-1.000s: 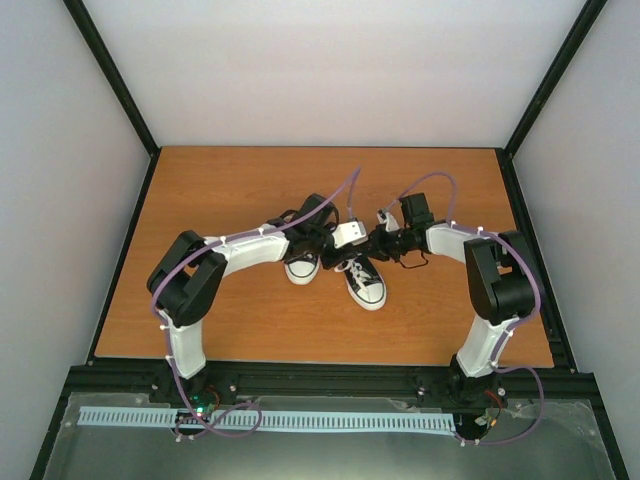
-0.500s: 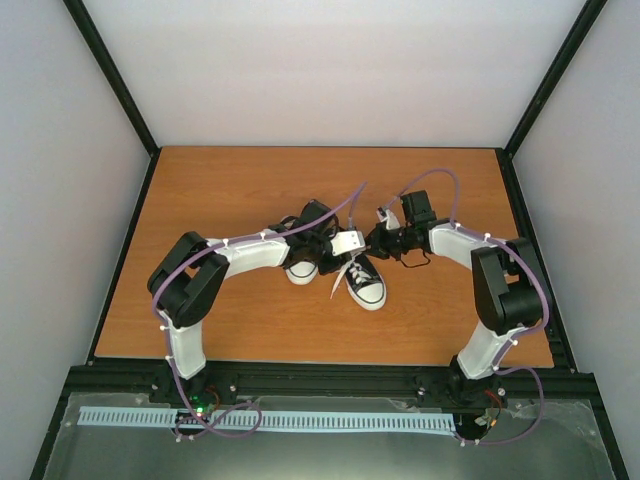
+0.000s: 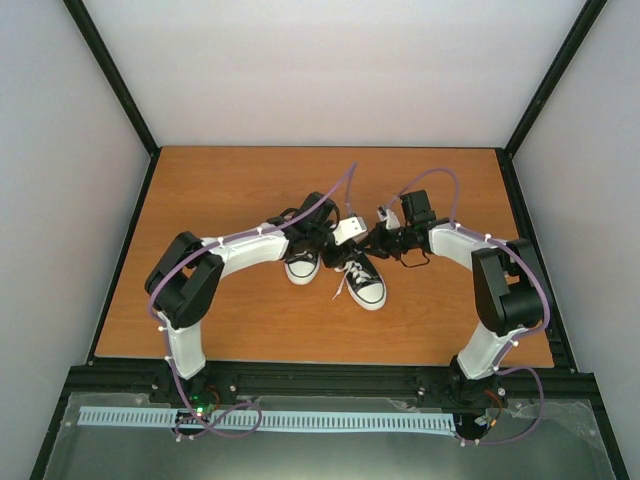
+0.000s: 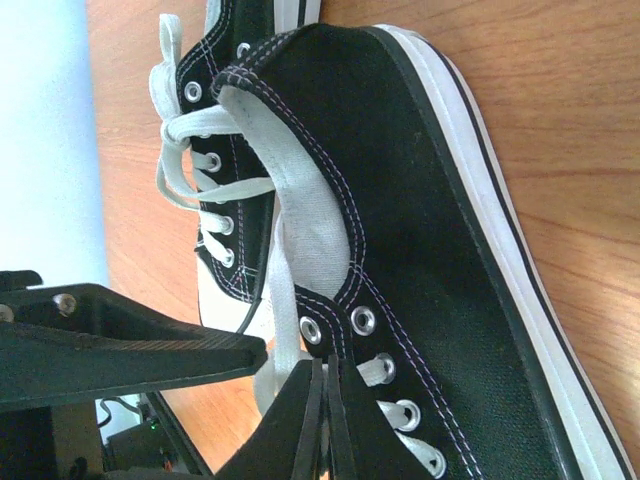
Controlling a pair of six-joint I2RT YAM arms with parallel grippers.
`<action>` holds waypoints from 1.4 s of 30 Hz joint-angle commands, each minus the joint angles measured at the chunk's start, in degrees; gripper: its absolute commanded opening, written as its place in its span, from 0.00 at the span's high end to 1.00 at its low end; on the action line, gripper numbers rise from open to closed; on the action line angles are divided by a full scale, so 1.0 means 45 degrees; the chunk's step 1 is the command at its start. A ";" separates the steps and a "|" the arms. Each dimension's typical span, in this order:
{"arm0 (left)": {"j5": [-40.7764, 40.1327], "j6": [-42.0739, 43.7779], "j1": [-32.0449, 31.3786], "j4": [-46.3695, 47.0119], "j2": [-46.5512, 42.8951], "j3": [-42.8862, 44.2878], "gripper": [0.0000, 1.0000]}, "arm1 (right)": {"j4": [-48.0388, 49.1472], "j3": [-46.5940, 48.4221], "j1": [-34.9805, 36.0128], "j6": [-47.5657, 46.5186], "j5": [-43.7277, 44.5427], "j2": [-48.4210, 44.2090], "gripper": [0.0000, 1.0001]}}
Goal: Tie the shoes
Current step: Tie the shoelace on the shoe.
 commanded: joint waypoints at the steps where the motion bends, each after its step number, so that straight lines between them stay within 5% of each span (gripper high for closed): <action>1: -0.0009 -0.1430 -0.0038 0.0718 -0.0147 -0.0091 0.59 | 0.0302 0.0278 0.0118 0.0398 0.0183 -0.0505 0.97; 10: -0.0894 -0.0826 -0.0133 0.2456 0.0224 -0.1012 0.75 | 0.0107 0.0485 0.0159 0.0437 0.0108 -0.0603 0.97; 26: -0.1051 -0.0501 -0.0134 0.2734 0.0299 -0.1807 0.83 | -0.0442 0.0485 0.0159 0.0230 0.0111 -0.0851 0.97; 28: -0.0746 -0.0441 -0.0124 0.2165 0.0203 -0.1356 0.77 | -0.0414 0.0381 0.0159 0.0229 0.0164 -0.0742 0.97; 32: 0.0428 0.0632 0.0128 -0.0167 -0.0586 0.0015 0.49 | -0.0403 0.0416 0.0178 0.0132 0.0356 -0.0612 0.97; 36: 0.0895 0.2198 0.0999 -0.1898 -0.2006 -0.0238 0.43 | -0.0413 0.0476 0.0241 -0.0053 0.0438 -0.0429 0.97; 42: 0.0521 0.4070 0.1178 -0.1118 -0.3124 -0.3073 0.43 | -0.0278 0.0518 0.0407 -0.0091 0.0497 -0.0183 0.97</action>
